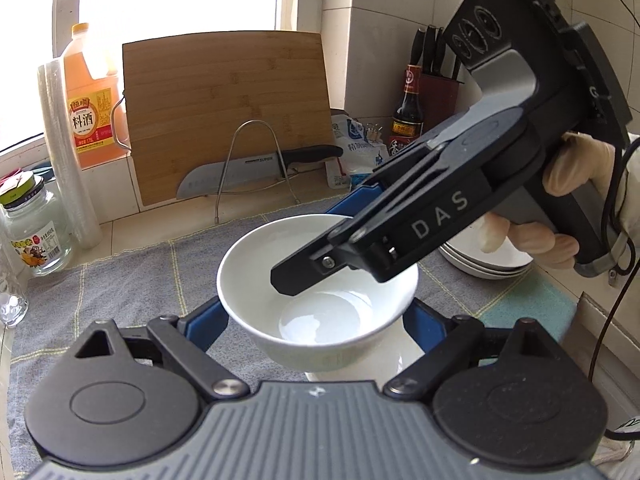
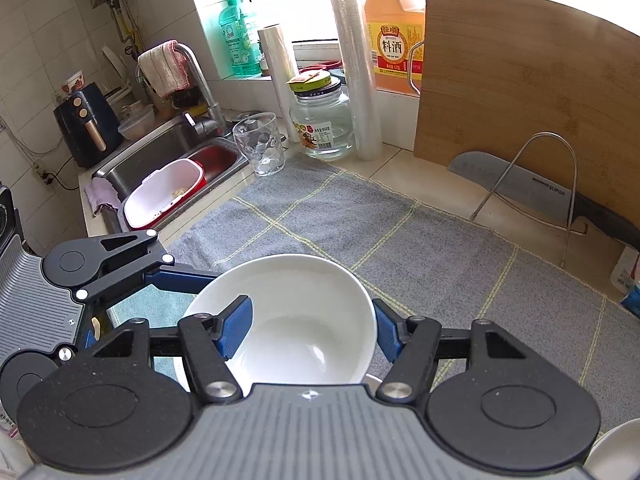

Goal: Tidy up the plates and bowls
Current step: 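Carry the white bowl with the right gripper over the nested bowls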

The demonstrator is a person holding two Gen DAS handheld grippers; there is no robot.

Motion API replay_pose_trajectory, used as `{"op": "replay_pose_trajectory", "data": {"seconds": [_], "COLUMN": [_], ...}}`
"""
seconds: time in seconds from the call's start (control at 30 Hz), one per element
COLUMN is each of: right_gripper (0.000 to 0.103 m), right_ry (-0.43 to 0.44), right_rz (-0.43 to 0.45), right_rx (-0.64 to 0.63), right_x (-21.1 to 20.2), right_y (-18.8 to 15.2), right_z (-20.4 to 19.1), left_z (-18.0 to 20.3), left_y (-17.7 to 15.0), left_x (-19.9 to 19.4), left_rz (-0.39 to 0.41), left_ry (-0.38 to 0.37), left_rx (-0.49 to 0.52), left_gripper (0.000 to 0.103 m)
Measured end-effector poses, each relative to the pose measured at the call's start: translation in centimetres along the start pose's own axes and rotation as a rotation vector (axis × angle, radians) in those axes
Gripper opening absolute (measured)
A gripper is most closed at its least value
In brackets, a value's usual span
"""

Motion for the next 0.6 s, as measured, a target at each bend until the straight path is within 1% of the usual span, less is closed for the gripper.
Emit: {"op": "replay_pose_trajectory", "data": {"seconds": [0.17,0.33,0.6], "right_gripper": [0.07,0.07,0.07], "right_ry": [-0.029,-0.047,-0.049], "right_rz": [-0.007,-0.016,-0.03], "right_rx": [0.018,0.045,0.053], "right_x": [-1.1,-1.7,-1.3], "right_y": [-1.7,-3.4,-4.7], "right_z": [1.0,1.8,2.2], "left_z": [1.9,3.0,3.4], "left_y": [-0.6,-1.3,-2.3], "left_x": [1.0,1.6,2.4], "left_rz": [-0.017,-0.039,-0.074], "left_ry": [-0.032,-0.053,-0.06], "left_rx": [-0.002,0.002,0.007], "left_gripper": [0.093,0.093,0.093]}}
Point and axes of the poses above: each gripper's, at about its wrist camera, not at the fingertips, and x roughly the way its jaws point, z to its right, y to its top, the point moved 3 cm from there along x, roughly the way its jaws point, and after that the axes turned 10 degrees about z, right-handed, at the moved point
